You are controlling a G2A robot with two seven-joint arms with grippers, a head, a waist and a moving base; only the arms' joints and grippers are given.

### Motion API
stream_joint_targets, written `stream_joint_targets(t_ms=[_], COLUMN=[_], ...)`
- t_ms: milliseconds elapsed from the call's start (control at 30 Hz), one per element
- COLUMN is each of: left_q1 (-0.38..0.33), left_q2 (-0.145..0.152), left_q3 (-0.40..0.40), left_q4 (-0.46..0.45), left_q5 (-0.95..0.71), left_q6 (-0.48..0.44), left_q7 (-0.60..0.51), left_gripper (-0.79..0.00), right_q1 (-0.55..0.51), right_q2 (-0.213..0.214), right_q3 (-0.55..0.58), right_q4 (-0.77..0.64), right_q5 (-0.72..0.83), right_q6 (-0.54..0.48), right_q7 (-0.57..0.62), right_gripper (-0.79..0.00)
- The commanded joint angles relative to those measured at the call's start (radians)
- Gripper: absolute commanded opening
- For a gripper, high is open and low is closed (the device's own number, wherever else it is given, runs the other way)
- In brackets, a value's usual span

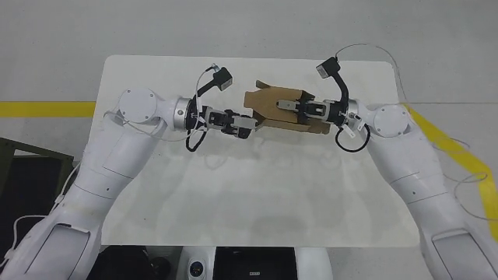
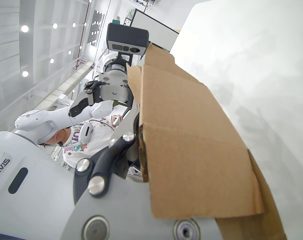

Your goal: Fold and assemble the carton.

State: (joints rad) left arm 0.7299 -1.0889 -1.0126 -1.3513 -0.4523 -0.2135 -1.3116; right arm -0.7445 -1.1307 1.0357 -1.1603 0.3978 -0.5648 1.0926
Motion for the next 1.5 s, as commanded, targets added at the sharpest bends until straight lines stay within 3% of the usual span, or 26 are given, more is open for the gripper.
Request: stream_joint_targets(t_ms=[0, 233, 533, 967, 1467], left_q1=[0.008, 0.036, 0.034, -0.01, -0.036], left_q2=[0.007, 0.029, 0.037, 0.017, -0.001], left_q3=[-0.023, -0.071, -0.055, 0.032, 0.07], left_q4=[0.002, 0.019, 0.028, 0.062, 0.086], left_q5=[0.015, 0.124, 0.275, 0.339, 0.297], left_q6=[0.001, 0.018, 0.045, 0.084, 0.075], left_q7=[0.005, 0.027, 0.077, 0.112, 0.118], left_gripper=[0.0, 0.0, 0.0, 0.0, 0.0], right_q1=[-0.015, -0.072, -0.113, -0.109, -0.073], right_q2=[0.008, 0.029, 0.039, 0.031, 0.014], right_q3=[0.02, 0.081, 0.101, 0.077, 0.032], right_q4=[-0.014, -0.085, -0.152, -0.163, -0.112], right_q5=[-0.003, -0.004, 0.014, 0.062, 0.109], right_q6=[0.008, 0.042, 0.067, 0.054, 0.023], right_q7=[0.011, 0.027, 0.045, 0.06, 0.085], right_gripper=[-0.785, -0.785, -0.785, -0.785, -0.785])
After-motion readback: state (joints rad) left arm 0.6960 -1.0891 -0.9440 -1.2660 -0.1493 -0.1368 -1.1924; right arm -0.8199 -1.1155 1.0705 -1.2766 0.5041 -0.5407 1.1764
